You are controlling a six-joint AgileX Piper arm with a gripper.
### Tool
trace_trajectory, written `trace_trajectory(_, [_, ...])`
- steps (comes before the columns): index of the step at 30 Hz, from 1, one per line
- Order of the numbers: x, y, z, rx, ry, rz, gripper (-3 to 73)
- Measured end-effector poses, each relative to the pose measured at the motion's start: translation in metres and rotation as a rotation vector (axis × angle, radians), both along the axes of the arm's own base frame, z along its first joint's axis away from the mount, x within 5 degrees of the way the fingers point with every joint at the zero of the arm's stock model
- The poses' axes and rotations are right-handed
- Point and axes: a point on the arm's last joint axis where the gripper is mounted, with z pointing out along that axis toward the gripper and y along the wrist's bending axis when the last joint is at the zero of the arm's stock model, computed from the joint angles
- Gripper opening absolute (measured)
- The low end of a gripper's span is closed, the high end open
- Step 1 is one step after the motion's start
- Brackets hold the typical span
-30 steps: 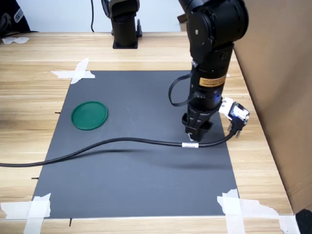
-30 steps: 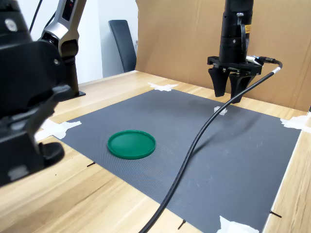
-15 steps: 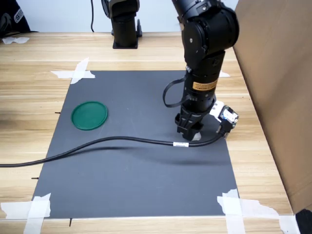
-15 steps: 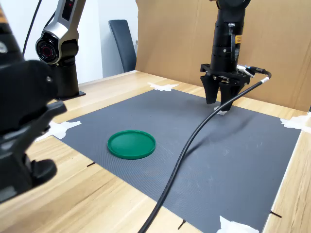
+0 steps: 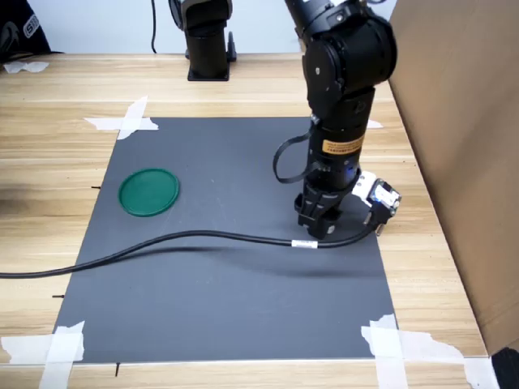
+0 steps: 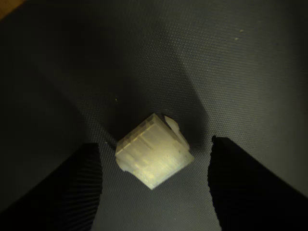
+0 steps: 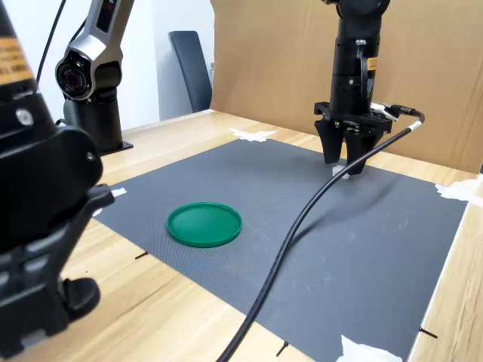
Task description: Grasp a white terminal and put it in the green lid.
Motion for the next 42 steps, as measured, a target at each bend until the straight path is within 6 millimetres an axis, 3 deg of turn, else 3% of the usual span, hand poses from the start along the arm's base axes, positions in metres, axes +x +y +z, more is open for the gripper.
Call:
trace_trajectory(10, [0.002, 0.002, -0.014, -0.006, 0.023, -0.005, 54.6])
trace_trajectory(14, [0.002, 0.002, -0.014, -0.004, 0.029, -0.011, 49.8])
trace_trajectory(20, [0.001, 0.002, -0.014, 0.001, 0.045, -0.036, 36.5])
trace_trajectory(26, [0.001, 0.002, -0.009, 0.008, 0.028, -0.038, 36.5])
trace_trajectory(35, [-0.010, -0.007, 0.034, 0.036, -0.018, -0.045, 36.5])
trace_trajectory(42, [-0.009, -0.042, 0.066, 0.096, -0.014, -0.092, 36.5])
